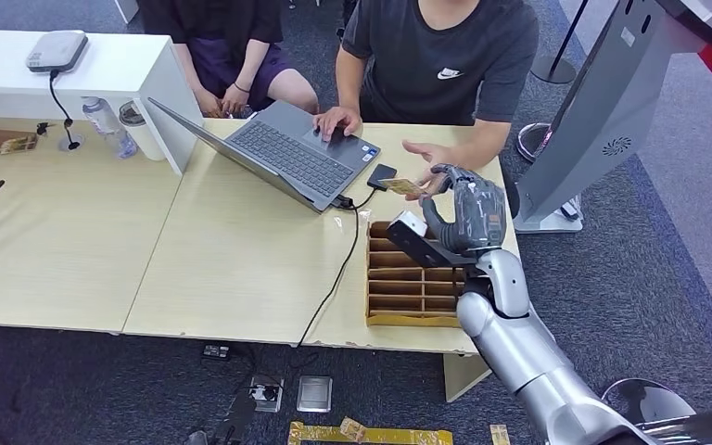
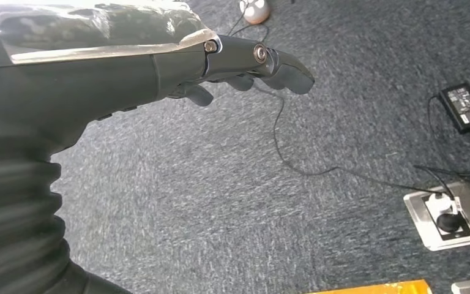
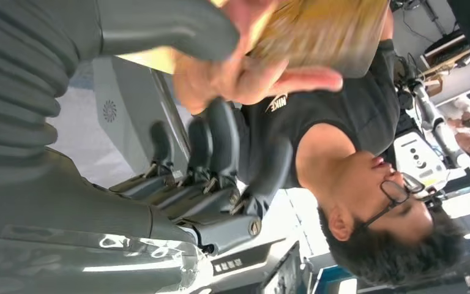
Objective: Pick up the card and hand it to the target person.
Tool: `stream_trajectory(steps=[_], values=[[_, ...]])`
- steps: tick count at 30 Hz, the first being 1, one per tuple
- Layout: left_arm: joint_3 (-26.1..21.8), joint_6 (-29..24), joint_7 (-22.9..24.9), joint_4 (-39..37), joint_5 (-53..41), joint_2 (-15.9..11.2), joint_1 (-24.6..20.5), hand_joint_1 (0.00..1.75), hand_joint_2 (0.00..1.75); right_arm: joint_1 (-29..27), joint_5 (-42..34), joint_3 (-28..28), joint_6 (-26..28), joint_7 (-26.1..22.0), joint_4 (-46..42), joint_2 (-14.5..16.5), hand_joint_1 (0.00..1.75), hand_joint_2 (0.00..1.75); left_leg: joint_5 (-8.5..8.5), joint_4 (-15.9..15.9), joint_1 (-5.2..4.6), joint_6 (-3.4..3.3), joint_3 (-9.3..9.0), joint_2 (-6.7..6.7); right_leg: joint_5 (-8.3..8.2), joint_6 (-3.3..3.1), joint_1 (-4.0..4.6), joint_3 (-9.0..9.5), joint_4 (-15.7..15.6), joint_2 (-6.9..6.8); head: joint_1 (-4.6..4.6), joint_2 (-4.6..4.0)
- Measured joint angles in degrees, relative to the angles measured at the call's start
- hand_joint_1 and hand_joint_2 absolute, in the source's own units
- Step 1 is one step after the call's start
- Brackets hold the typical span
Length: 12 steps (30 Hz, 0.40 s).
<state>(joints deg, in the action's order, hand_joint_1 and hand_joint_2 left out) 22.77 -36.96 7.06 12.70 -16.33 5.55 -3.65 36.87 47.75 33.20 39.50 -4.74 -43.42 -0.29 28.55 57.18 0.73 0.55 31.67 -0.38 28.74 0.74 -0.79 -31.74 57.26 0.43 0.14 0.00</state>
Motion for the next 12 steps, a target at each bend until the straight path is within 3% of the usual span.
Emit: stream_trajectory(steps=[12], values=[[0.6,-0.6,0.4,0.0,1.7,0.0,0.0,0.00,1.75,-0.6,4.8,-1.9,0.2,-0.9,1.8,1.5,0.00,1.75,0.00,0.0,0.00,0.00,-0.02,0.01,0.00,0.00,0.00,-0.01,0.0,0.01,0.03,0.00]])
